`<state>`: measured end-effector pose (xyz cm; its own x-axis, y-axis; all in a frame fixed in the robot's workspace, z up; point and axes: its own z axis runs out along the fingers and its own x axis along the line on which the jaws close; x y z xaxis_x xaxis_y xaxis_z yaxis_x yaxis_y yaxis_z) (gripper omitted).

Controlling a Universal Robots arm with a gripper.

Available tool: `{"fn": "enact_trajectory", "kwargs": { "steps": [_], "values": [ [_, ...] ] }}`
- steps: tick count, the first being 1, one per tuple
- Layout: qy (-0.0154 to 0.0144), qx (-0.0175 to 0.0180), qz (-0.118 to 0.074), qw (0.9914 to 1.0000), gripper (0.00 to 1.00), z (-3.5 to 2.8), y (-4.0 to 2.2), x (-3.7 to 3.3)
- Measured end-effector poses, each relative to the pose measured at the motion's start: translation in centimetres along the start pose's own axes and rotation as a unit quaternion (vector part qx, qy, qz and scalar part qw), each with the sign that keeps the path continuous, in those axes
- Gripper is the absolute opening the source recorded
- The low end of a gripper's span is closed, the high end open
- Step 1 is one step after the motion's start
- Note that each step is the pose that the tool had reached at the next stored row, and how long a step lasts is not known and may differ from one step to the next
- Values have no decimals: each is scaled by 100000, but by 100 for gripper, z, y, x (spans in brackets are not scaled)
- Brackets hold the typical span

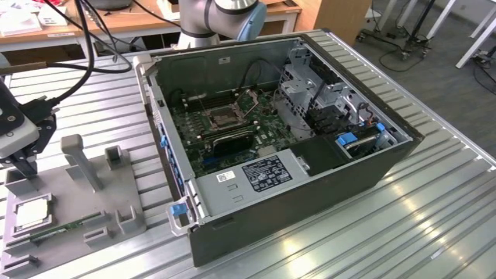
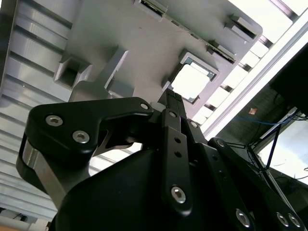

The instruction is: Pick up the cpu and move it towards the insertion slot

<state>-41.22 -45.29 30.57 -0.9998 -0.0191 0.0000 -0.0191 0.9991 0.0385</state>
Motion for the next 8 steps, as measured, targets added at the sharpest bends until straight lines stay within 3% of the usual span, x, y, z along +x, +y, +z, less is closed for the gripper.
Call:
{"fn": "enact_trajectory", "kwargs": {
  "steps": [8],
  "values": [
    [22, 38, -1, 100000, 11, 97, -4, 0]
  ]
}}
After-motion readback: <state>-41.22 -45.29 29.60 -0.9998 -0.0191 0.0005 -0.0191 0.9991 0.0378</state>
